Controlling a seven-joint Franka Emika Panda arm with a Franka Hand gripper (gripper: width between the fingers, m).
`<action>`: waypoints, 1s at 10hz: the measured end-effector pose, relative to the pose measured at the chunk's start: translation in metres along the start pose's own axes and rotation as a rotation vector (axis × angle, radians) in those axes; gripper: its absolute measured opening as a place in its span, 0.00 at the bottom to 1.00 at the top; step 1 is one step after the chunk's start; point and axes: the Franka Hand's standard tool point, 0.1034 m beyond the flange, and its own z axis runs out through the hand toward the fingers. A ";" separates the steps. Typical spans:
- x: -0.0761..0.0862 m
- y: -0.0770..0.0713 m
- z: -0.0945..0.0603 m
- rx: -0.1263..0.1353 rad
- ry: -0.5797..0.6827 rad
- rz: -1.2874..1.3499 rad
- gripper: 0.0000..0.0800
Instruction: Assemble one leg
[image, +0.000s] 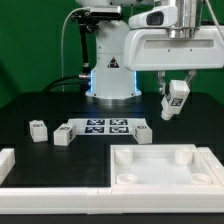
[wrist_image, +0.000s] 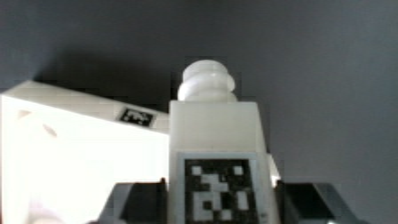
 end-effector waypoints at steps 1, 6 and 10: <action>-0.002 0.000 0.001 0.000 -0.012 0.000 0.36; 0.076 -0.015 0.007 0.040 0.027 -0.038 0.36; 0.072 0.000 0.014 0.033 0.061 -0.072 0.36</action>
Offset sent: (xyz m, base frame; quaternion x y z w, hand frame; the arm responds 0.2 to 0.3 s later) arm 0.0833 0.0505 0.0012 0.0508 -0.0184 -0.0085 0.9985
